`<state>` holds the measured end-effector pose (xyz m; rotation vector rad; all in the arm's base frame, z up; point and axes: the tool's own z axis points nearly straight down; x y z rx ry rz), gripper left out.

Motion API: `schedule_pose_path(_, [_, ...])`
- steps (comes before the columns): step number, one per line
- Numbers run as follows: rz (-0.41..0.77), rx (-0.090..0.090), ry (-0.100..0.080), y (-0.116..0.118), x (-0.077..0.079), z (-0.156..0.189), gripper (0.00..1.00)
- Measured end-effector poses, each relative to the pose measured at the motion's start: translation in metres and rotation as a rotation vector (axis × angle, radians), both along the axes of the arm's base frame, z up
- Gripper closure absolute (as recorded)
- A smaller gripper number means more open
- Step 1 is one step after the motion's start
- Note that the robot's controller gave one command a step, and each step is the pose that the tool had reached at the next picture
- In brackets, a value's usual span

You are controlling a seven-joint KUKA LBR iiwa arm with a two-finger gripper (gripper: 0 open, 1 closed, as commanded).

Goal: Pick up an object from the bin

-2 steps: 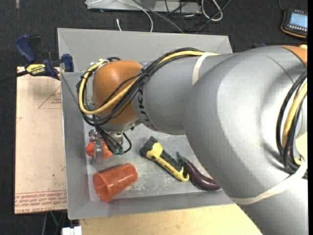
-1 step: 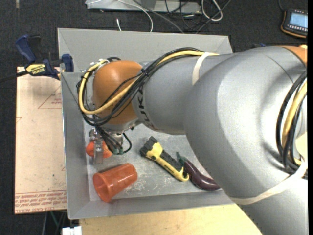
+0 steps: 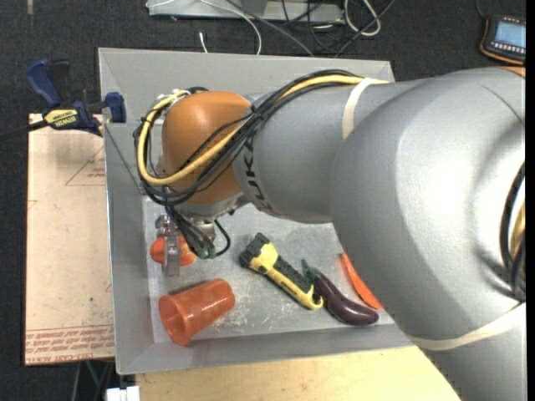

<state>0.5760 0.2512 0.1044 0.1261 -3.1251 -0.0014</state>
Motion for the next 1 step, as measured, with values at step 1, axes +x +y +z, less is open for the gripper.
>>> schedule_pose_path(1, [0.0,0.005,-0.012,0.0014,0.0035,0.0466,1.0])
